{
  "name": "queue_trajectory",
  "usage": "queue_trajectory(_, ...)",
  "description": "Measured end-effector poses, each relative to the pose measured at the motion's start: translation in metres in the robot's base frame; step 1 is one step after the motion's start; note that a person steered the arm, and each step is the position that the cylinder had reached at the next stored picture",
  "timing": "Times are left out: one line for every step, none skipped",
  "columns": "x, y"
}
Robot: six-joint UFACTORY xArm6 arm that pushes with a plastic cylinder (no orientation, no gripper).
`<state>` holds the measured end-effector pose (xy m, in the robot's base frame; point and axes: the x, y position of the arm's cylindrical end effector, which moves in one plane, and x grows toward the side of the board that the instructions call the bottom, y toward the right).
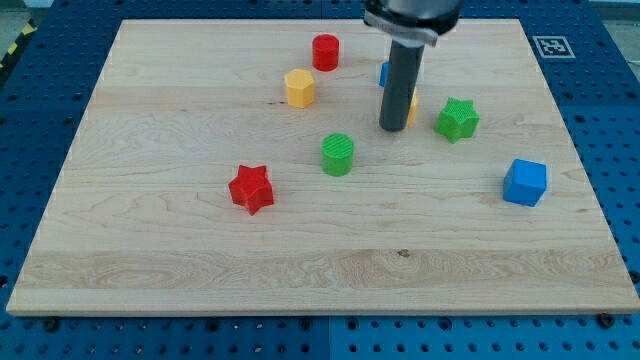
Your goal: Slide the green star right a bit
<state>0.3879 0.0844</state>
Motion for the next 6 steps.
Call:
queue_trajectory(-0.008,-0.001)
queue_trajectory(-0.005,-0.001)
queue_trajectory(0.025,0.014)
queue_trajectory(0.034,0.056)
queue_trajectory(0.034,0.104)
queue_trajectory(0.044,0.121)
